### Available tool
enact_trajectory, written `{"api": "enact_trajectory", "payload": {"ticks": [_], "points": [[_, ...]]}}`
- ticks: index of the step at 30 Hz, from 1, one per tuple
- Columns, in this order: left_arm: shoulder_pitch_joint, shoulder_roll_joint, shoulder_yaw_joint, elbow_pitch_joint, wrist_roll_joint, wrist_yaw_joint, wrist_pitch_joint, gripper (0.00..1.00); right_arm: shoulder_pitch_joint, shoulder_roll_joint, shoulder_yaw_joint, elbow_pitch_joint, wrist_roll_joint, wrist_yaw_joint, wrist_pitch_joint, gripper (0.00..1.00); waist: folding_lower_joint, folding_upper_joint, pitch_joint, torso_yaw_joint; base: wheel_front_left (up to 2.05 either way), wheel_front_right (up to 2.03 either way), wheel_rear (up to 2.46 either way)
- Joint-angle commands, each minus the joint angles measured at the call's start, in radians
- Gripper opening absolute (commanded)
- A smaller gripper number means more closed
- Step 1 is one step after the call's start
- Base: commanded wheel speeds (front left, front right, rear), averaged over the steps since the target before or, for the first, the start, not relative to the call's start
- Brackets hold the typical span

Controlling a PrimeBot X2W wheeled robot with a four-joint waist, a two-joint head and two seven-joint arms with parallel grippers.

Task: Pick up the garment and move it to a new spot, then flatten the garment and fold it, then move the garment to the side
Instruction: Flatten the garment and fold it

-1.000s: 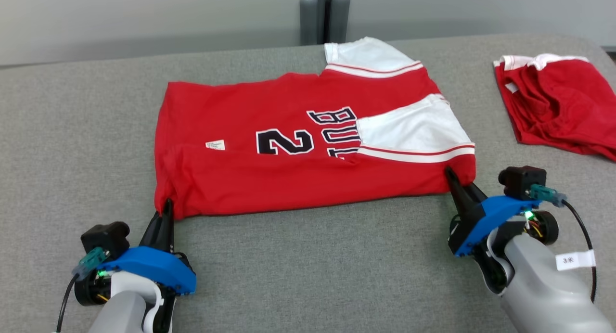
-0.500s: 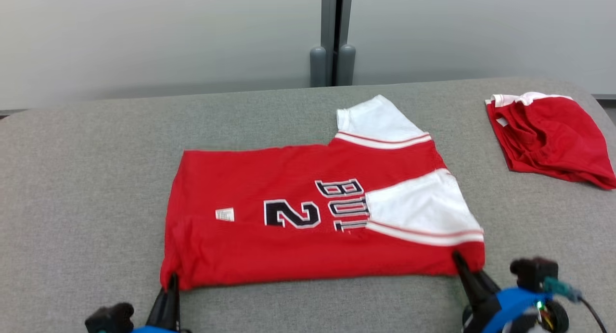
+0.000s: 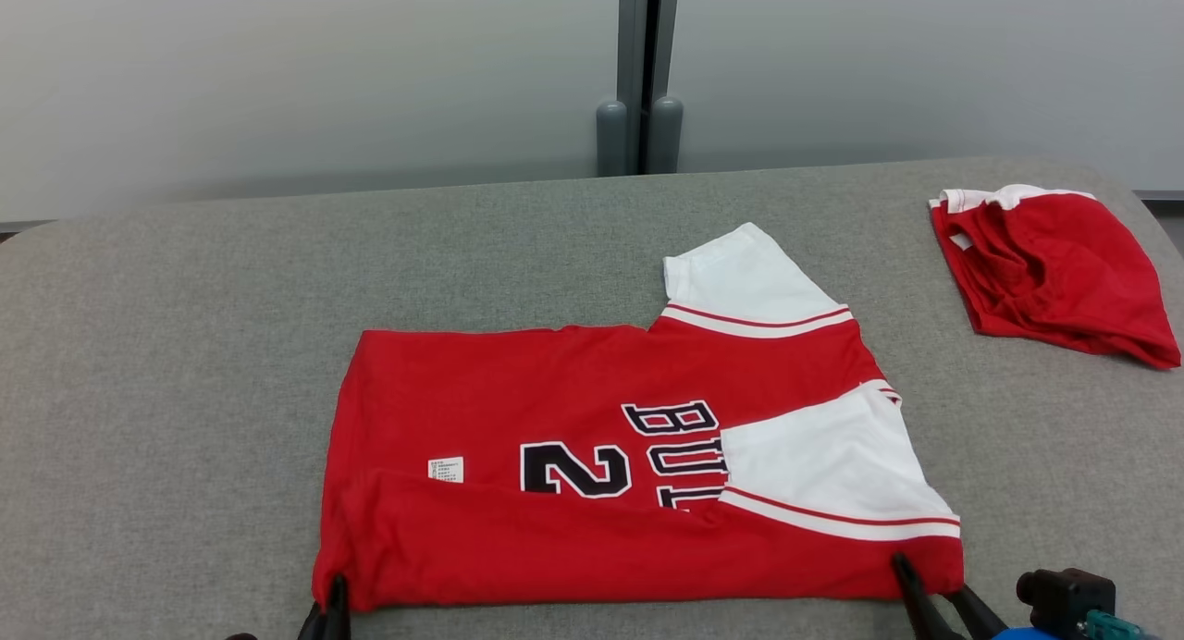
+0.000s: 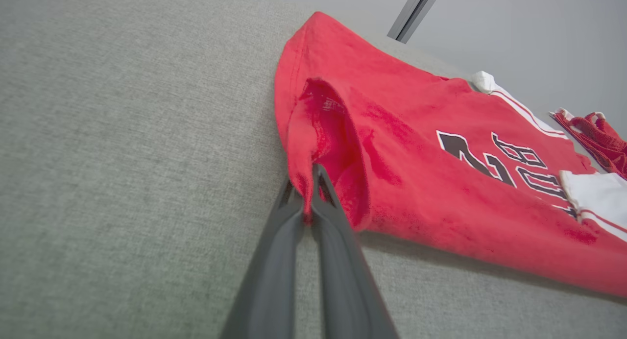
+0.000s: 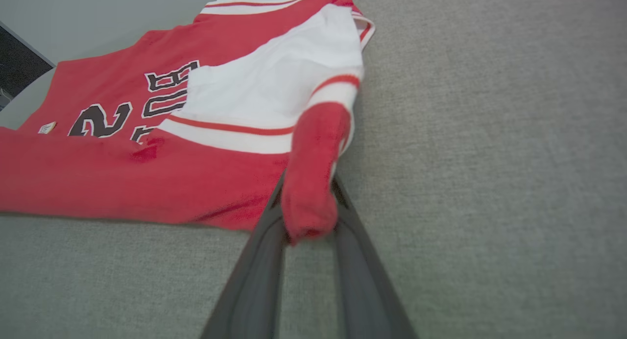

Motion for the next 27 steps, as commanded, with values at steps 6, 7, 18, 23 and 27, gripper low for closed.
{"api": "enact_trajectory", "payload": {"ticks": [6,7,18,23,27], "points": [[-0.033,0.001,0.025,-0.005,0.027,0.008,-0.04,1.0,0.006,0.032,-0.083,-0.078,-0.1,0.0,0.015,1.0,0.0001,0.0002,-0.014,-0.008,0.0,0.0,0.0],[-0.043,0.002,0.034,-0.01,0.037,0.011,-0.046,1.0,-0.002,0.034,-0.098,-0.094,-0.11,0.0,0.009,1.0,0.0001,0.0002,-0.015,-0.01,0.0,0.0,0.0],[-0.085,-0.067,0.234,-0.212,0.264,-0.014,-0.054,1.0,-0.092,0.109,-0.173,-0.206,-0.248,0.0,-0.111,1.0,0.0001,0.0002,-0.022,-0.023,0.0,0.0,0.0],[-0.095,-0.079,0.268,-0.227,0.35,-0.021,-0.054,1.0,-0.115,0.142,-0.174,-0.207,-0.279,0.0,-0.136,1.0,0.0001,0.0002,-0.026,-0.026,0.0,0.0,0.0],[-0.099,-0.081,0.286,-0.215,0.422,-0.028,-0.054,1.0,-0.121,0.164,-0.165,-0.185,-0.304,0.0,-0.146,1.0,0.0001,0.0002,-0.032,-0.024,0.0,0.0,0.0]]}}
